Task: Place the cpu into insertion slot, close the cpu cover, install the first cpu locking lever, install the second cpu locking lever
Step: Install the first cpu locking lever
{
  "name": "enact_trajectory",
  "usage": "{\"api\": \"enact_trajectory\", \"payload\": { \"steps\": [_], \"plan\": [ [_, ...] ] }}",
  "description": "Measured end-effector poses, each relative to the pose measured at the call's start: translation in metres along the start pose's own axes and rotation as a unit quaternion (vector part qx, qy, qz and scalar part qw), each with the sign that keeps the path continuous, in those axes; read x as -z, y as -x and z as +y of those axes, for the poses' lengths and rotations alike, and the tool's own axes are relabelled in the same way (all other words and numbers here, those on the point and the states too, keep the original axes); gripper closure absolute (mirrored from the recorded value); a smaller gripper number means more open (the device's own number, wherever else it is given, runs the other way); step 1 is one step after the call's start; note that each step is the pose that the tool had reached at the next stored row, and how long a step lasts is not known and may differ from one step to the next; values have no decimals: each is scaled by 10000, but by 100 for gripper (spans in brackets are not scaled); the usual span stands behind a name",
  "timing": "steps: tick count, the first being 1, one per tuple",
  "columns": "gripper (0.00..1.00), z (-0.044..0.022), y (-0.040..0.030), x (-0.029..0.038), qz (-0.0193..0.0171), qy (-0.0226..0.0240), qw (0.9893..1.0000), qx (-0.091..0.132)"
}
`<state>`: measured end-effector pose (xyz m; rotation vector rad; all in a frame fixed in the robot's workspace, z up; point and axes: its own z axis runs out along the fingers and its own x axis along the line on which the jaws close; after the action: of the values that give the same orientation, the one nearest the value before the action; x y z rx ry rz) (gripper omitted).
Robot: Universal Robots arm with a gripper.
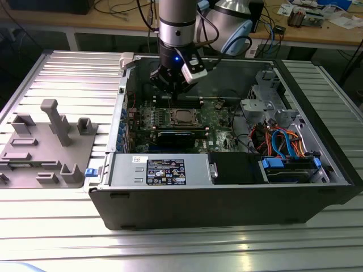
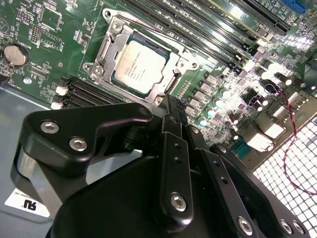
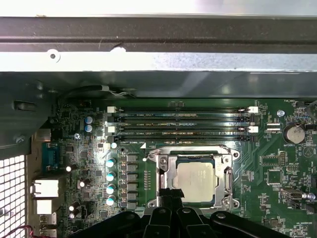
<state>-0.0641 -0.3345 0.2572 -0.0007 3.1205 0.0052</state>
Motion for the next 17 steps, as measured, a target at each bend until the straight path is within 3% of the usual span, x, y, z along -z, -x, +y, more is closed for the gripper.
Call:
{"api": "enact_trajectory", "payload": {
  "steps": [11,17],
  "plan": [
    [89,0,-266,6,-1,0,10000,0],
    [89,10,-341,7,-2,0,10000,2]
  ]
}}
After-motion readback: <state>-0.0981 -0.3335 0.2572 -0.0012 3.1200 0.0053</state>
